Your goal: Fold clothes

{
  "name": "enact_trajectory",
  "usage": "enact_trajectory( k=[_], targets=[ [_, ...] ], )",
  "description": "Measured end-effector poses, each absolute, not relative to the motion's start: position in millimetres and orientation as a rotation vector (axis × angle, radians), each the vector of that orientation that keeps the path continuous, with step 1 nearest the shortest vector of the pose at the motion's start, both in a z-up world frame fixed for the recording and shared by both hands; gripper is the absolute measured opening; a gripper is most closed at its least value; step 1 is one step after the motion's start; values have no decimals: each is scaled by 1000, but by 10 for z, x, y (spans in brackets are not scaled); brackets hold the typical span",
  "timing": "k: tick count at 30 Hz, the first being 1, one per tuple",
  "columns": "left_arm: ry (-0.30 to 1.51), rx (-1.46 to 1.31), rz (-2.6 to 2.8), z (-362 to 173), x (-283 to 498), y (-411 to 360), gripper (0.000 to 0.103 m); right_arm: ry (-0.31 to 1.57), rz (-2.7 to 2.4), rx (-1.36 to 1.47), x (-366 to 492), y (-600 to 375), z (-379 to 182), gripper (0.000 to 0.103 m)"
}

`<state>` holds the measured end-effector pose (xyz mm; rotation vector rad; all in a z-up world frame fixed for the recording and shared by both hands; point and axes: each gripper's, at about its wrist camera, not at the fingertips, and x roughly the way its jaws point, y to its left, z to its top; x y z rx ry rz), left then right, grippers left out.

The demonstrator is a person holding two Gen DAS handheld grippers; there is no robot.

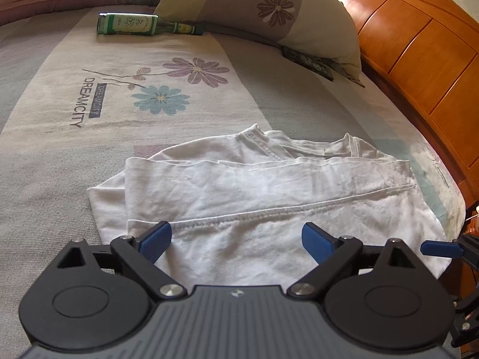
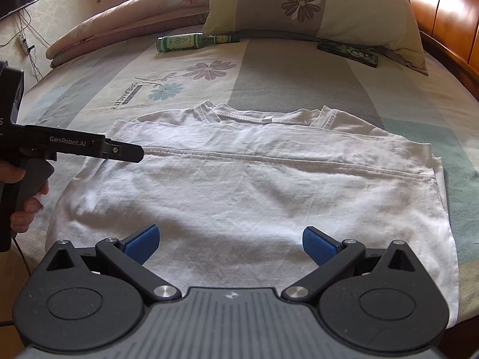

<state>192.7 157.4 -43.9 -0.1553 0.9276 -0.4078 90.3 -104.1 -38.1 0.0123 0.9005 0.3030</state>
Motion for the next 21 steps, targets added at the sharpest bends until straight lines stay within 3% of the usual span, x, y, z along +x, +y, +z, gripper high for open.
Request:
enact_trajectory(
  k=[10,21],
  targets=[
    [866,-265,-436,-253,1527,1997,94,869,380,104,829,-1055,-316,103],
    [1021,-531,-416,-618,1584,2471,94,855,479,450,829,-1198,-333,103]
  ],
)
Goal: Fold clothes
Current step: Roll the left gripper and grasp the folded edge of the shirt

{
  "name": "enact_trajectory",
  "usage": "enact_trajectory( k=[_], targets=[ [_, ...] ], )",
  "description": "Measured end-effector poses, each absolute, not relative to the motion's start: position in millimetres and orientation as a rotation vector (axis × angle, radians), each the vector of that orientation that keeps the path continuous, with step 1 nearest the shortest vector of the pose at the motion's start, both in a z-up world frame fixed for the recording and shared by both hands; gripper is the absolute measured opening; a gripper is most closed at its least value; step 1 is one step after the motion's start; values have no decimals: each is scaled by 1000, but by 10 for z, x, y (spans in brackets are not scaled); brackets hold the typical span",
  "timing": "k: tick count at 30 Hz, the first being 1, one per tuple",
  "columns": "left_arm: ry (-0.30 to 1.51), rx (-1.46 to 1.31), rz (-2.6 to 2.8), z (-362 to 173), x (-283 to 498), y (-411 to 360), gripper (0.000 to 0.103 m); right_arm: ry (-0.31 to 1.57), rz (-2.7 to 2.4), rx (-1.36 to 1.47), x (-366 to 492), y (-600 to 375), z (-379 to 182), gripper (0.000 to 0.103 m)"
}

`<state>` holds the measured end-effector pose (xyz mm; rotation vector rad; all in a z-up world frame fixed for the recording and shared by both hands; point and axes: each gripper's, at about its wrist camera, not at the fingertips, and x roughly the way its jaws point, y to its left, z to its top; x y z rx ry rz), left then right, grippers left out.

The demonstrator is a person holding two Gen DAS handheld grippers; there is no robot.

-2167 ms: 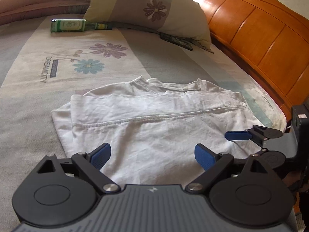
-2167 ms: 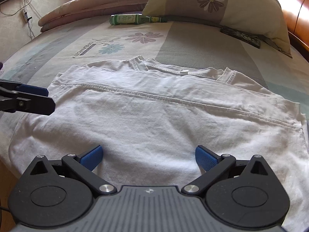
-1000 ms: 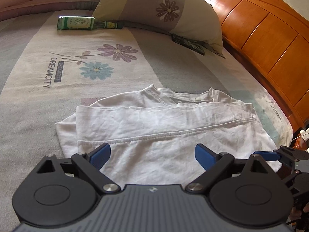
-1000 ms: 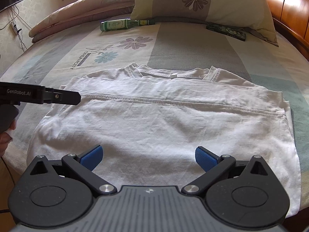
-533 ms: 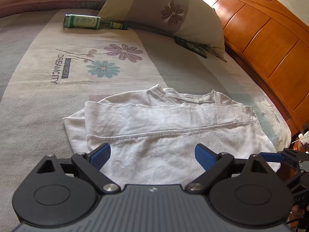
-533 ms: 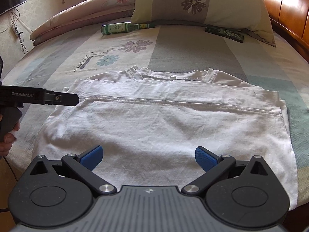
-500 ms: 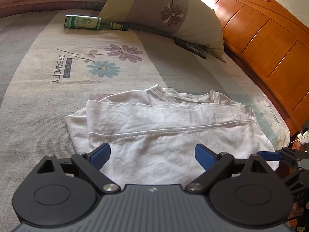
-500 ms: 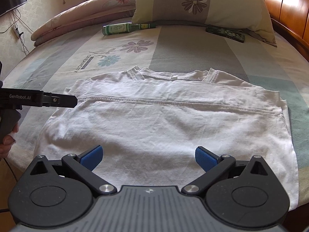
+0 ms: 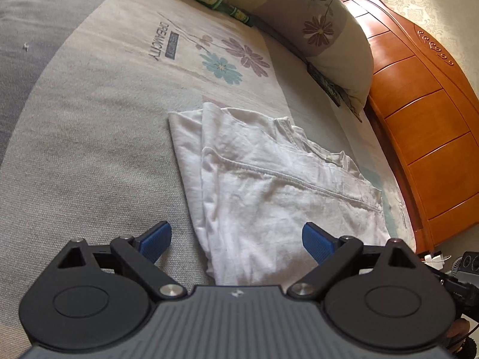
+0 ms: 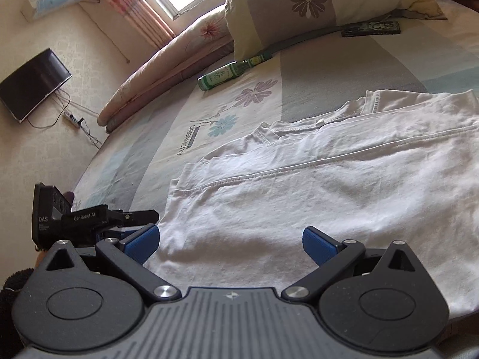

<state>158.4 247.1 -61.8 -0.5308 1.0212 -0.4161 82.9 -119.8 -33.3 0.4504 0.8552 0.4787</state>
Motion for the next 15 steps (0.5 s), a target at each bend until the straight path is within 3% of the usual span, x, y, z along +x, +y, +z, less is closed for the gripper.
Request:
enact_trajectory(
  k=[15],
  targets=[
    [989,-859,-553,-892,2009,2619,98,875,476,459,825,-1198,-327,103]
  ],
)
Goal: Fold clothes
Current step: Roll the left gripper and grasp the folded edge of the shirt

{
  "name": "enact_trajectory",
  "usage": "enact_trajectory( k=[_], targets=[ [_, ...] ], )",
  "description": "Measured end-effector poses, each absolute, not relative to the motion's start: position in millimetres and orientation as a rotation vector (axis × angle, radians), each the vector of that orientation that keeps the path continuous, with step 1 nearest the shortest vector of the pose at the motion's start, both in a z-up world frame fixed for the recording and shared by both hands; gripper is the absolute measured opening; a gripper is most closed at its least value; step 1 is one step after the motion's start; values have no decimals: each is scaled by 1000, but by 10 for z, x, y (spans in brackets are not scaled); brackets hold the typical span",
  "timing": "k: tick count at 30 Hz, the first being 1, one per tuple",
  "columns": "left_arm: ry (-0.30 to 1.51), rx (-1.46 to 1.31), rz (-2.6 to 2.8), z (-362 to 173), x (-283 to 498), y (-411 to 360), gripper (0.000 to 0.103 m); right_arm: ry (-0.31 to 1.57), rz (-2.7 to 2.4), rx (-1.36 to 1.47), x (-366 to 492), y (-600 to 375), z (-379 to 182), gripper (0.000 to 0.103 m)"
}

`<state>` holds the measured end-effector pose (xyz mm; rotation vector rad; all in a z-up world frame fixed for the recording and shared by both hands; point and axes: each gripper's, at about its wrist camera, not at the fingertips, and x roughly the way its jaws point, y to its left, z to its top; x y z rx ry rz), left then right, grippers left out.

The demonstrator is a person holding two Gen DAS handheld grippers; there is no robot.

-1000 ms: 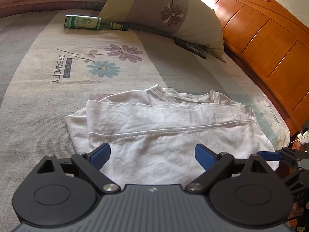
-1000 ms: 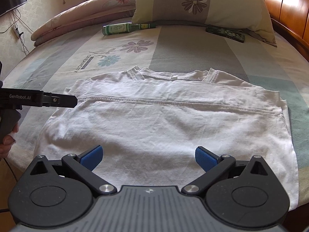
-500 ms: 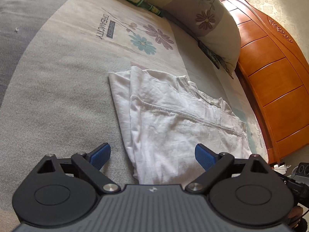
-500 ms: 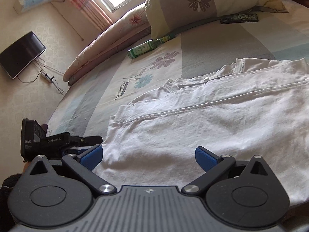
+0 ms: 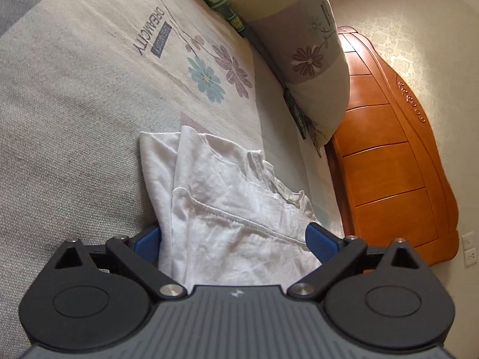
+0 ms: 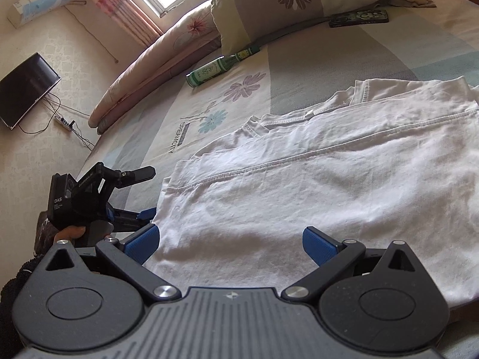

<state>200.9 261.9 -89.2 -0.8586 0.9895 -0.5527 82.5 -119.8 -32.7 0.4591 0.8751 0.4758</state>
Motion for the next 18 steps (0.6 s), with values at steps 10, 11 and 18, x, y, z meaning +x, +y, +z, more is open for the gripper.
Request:
enact_trajectory(
  k=[10,11,18],
  targets=[
    [1080,-809,-694,-906,1864,2496,98,859,498,417,799,-1157,-254,103],
    [1084,-809,-691,-905,1917,2482,98,858,501,414,791,-1152,-245,103],
    [1086,-787,-676,-894,2092,2362,98,831,506,406,746,-1157,-174,103]
  ],
)
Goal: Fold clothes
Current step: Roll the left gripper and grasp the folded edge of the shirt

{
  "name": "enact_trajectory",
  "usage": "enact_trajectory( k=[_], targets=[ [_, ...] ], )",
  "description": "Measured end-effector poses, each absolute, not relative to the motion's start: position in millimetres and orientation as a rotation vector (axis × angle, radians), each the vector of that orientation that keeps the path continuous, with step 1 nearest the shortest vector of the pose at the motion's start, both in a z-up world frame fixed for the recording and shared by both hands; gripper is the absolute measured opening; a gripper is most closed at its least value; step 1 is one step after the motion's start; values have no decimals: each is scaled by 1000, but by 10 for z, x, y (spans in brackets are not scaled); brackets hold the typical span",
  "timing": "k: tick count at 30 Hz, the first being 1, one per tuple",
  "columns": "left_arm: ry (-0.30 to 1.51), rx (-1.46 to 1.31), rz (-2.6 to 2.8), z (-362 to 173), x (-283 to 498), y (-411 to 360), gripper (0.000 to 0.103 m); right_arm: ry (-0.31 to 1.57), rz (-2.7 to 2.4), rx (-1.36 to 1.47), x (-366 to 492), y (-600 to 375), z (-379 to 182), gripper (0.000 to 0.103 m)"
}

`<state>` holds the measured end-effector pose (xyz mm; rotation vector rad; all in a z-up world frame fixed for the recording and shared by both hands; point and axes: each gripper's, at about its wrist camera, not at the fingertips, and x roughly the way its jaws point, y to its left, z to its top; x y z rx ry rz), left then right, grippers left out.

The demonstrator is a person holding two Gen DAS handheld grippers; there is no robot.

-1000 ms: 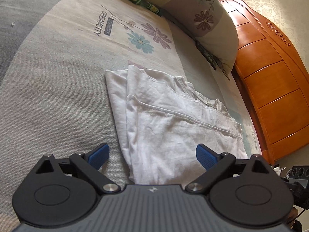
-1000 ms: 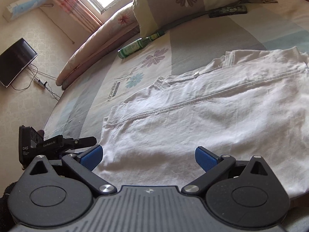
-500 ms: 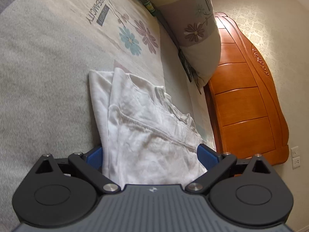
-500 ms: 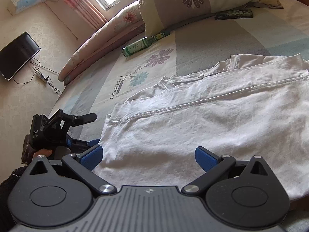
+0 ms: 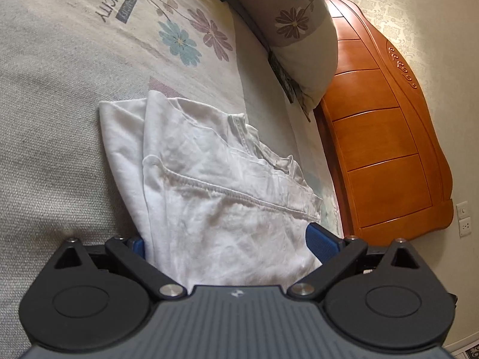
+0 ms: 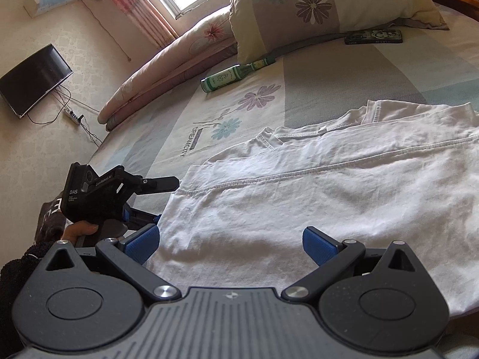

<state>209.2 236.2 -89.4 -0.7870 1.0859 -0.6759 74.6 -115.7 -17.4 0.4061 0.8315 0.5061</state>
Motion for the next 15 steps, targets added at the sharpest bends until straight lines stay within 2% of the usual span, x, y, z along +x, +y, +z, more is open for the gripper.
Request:
enact_trajectory(
  k=[5,8,12,15],
  targets=[
    [1089,-744,-783,-911,1826,2417,98,827,523,369,698,-1166,-153,103],
    [1093,-766,-760,-921,1928,2399,98,826,522,342,677,-1163,-149,103],
    [1056,-612,-793,-874,2064,2207,97,817,519,351,642,-1207,-148,103],
    [1008,-556,-818,-880,1990,2241,90,807,511,358,602,-1266,-140,103]
  ],
)
